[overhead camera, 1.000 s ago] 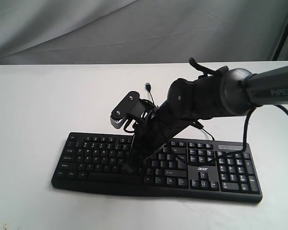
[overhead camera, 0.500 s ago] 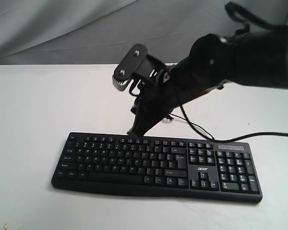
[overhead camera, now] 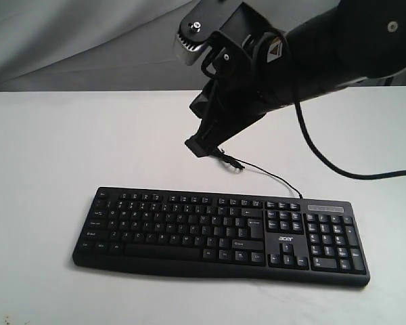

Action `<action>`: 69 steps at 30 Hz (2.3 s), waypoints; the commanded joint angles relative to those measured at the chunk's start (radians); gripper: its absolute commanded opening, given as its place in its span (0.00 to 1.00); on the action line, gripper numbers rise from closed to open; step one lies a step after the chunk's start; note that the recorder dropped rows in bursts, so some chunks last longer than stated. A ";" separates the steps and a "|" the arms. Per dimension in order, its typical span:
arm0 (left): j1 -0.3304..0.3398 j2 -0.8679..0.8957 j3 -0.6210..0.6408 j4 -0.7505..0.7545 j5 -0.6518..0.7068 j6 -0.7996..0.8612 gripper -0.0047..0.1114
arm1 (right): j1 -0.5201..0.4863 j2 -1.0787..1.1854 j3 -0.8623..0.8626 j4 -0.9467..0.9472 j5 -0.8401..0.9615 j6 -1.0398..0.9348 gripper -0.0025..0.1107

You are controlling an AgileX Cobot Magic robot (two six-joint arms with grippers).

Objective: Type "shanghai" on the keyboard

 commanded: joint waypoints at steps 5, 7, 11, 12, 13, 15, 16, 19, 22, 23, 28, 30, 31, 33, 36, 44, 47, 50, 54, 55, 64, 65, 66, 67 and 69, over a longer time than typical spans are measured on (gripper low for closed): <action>-0.006 -0.002 0.002 0.000 -0.006 -0.003 0.04 | -0.004 -0.010 -0.002 0.037 -0.133 0.020 0.02; -0.006 -0.002 0.002 0.000 -0.006 -0.003 0.04 | -0.016 -0.023 -0.002 0.101 -0.222 0.106 0.02; -0.006 -0.002 0.002 0.000 -0.006 -0.003 0.04 | -0.053 -0.111 0.000 0.076 -0.267 0.257 0.02; -0.006 -0.002 0.002 0.000 -0.006 -0.003 0.04 | -0.071 -0.147 0.006 0.048 -0.265 0.305 0.02; -0.006 -0.002 0.002 0.000 -0.006 -0.003 0.04 | -0.092 -0.180 0.020 0.024 -0.265 0.348 0.02; -0.006 -0.002 0.002 0.000 -0.006 -0.003 0.04 | -0.144 -0.266 0.066 -0.018 -0.265 0.418 0.02; -0.006 -0.002 0.002 0.000 -0.006 -0.003 0.04 | -0.180 -0.321 0.103 -0.039 -0.265 0.454 0.02; -0.006 -0.002 0.002 0.000 -0.006 -0.003 0.04 | -0.310 -0.497 0.248 -0.068 -0.265 0.496 0.02; -0.006 -0.002 0.002 0.000 -0.006 -0.003 0.04 | -0.483 -0.661 0.406 -0.078 -0.279 0.495 0.02; -0.006 -0.002 0.002 0.000 -0.006 -0.003 0.04 | -0.543 -0.731 0.465 -0.081 -0.292 0.494 0.02; -0.006 -0.002 0.002 0.000 -0.006 -0.003 0.04 | -0.781 -1.006 0.726 -0.111 -0.342 0.498 0.02; -0.006 -0.002 0.002 0.000 -0.006 -0.003 0.04 | -0.852 -1.119 0.808 -0.111 -0.366 0.513 0.02; -0.006 -0.002 0.002 0.000 -0.006 -0.003 0.04 | -0.872 -1.158 0.846 -0.111 -0.371 0.532 0.02; -0.006 -0.002 0.002 0.000 -0.006 -0.003 0.04 | -0.902 -1.229 0.904 -0.111 -0.369 0.538 0.02; -0.006 -0.002 0.002 0.000 -0.006 -0.003 0.04 | -0.909 -1.301 0.978 -0.111 -0.363 0.548 0.02; -0.006 -0.002 0.002 0.000 -0.006 -0.003 0.04 | -0.912 -1.404 1.104 -0.140 -0.357 0.550 0.02; -0.006 -0.002 0.002 0.000 -0.006 -0.003 0.04 | -0.912 -1.426 1.152 -0.156 -0.351 0.550 0.02; -0.006 -0.002 0.002 0.000 -0.006 -0.003 0.04 | -0.912 -1.466 1.199 -0.159 -0.351 0.550 0.02; -0.006 -0.002 0.002 0.000 -0.006 -0.003 0.04 | -0.912 -1.531 1.206 -0.161 -0.288 0.550 0.02; -0.006 -0.002 0.002 0.000 -0.006 -0.003 0.04 | -0.912 -1.541 1.206 -0.164 -0.277 0.550 0.02; -0.006 -0.002 0.002 0.000 -0.006 -0.003 0.04 | -0.912 -1.541 1.206 -0.205 -0.139 0.550 0.02; -0.006 -0.002 0.002 0.000 -0.006 -0.003 0.04 | -0.912 -1.541 1.206 -0.205 -0.139 0.550 0.02; -0.006 -0.002 0.002 0.000 -0.006 -0.003 0.04 | -0.912 -1.541 1.206 -0.205 -0.139 0.550 0.02; -0.006 -0.002 0.002 0.000 -0.006 -0.003 0.04 | -0.912 -1.541 1.206 -0.205 -0.139 0.550 0.02; -0.006 -0.002 0.002 0.000 -0.006 -0.003 0.04 | -0.912 -1.541 1.206 -0.205 -0.139 0.550 0.02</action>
